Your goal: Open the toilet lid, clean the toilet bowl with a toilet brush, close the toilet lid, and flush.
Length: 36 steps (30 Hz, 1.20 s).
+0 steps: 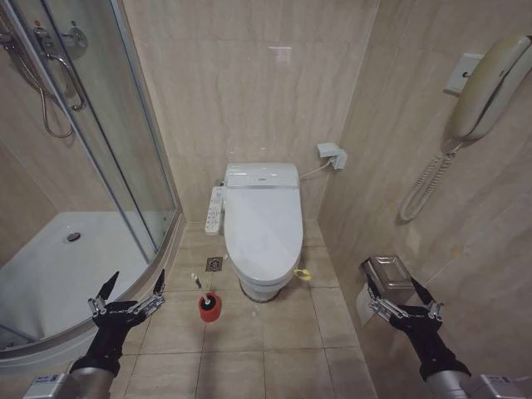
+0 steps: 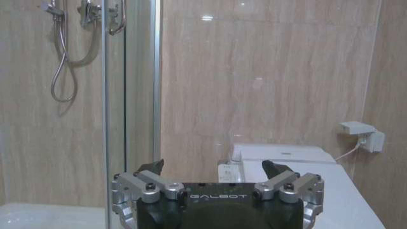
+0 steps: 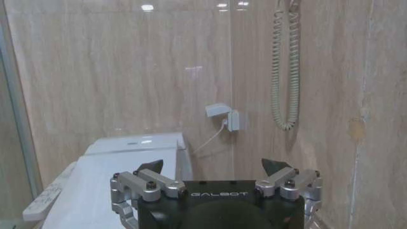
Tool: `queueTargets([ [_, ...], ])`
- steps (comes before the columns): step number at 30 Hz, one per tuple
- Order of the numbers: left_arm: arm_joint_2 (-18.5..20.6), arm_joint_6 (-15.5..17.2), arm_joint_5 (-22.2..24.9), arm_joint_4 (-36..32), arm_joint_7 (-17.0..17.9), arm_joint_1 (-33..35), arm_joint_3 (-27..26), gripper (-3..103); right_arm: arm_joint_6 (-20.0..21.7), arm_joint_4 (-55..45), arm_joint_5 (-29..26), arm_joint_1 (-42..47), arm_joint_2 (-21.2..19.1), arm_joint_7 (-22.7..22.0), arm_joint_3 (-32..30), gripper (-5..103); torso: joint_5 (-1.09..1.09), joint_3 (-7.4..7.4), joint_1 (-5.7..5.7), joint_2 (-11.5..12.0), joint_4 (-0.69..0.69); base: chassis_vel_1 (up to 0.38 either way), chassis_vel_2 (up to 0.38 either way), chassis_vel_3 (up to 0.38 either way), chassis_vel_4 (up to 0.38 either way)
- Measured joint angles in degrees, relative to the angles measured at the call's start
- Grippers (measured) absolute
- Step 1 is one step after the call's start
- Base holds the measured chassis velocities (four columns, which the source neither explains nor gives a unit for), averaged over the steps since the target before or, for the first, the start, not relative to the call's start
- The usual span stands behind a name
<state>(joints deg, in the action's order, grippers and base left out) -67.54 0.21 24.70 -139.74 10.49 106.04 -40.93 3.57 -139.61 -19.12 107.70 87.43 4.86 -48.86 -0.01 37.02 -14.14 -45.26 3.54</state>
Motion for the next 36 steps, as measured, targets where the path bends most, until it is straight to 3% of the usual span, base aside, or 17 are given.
queueTargets([
  [36, 0.0, 0.0, 0.0, 0.0, 0.0, 0.0, 0.0, 100, 0.0, 0.0, 0.0, 0.0, 0.0, 0.0, 0.0, 100, 0.01, 0.00, -0.01, 0.0, 0.00, 0.017, -0.018, -0.018, 0.016],
])
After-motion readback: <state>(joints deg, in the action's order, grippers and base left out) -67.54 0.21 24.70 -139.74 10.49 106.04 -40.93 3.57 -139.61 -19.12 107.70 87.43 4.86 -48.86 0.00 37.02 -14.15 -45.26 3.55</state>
